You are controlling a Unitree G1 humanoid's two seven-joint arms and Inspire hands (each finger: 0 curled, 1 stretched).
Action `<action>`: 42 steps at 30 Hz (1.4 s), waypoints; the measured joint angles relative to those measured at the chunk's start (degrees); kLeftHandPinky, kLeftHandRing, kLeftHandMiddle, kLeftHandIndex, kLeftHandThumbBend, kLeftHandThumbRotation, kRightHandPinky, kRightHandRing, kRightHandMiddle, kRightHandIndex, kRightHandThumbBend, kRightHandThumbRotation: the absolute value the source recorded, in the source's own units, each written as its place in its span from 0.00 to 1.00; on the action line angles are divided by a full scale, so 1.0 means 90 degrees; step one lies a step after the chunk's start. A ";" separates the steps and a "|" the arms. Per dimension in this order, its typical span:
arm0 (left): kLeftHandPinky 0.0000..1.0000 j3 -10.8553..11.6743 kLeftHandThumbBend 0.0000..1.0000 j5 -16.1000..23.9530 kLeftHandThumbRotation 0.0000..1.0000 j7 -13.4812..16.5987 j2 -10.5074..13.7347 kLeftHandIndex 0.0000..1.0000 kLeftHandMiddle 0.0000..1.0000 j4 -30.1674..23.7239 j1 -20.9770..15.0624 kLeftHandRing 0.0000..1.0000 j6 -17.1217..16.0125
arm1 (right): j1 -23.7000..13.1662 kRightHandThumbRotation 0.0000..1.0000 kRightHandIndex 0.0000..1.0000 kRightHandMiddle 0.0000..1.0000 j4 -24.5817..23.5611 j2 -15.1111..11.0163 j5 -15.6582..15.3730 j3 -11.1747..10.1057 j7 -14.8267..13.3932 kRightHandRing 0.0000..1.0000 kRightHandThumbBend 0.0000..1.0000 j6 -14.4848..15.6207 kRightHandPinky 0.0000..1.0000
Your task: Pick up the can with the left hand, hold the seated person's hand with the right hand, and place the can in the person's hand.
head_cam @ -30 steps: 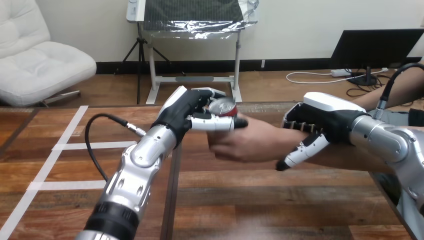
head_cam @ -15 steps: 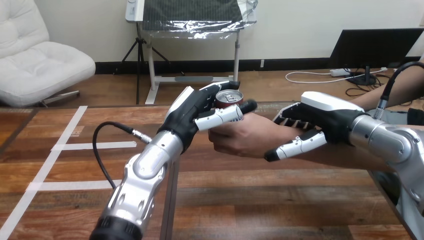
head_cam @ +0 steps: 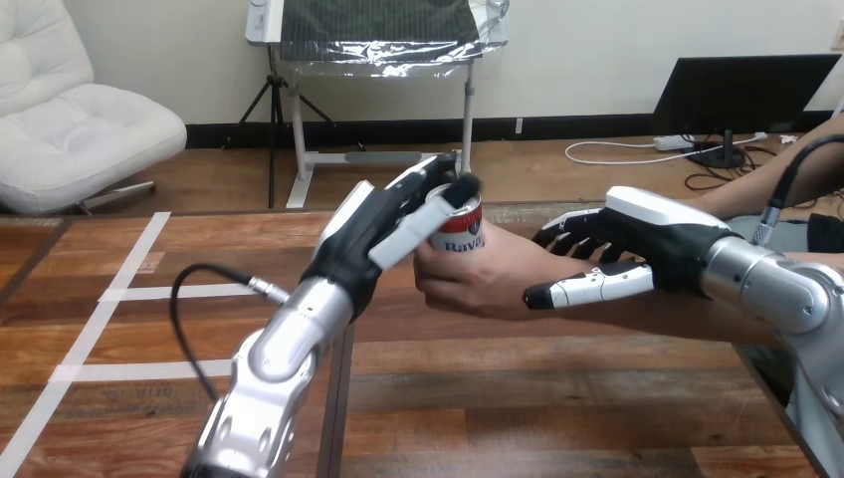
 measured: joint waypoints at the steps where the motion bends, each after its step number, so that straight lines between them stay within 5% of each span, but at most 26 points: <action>1: 0.97 0.0010 1.00 -0.0002 1.00 0.0007 0.0007 0.92 0.91 -0.0061 0.0063 0.92 -0.0001 | 0.0025 0.84 0.90 0.90 -0.0033 0.0000 0.0015 -0.0016 0.0005 0.89 1.00 0.0025 0.74; 28: 0.87 0.0449 0.96 -0.0848 1.00 0.0153 -0.0139 0.87 0.88 -0.2155 0.1819 0.87 0.0199 | 0.1055 1.00 0.95 0.93 -0.0727 0.0229 0.1094 -0.0745 -0.0619 0.90 1.00 -0.0086 0.78; 42: 0.85 0.0483 0.84 -0.1030 1.00 0.0248 -0.0296 0.85 0.85 -0.3357 0.2888 0.86 -0.0065 | 0.2228 1.00 0.92 0.91 -0.1704 0.1034 0.1931 -0.1093 -0.1301 0.90 0.90 -0.0634 0.82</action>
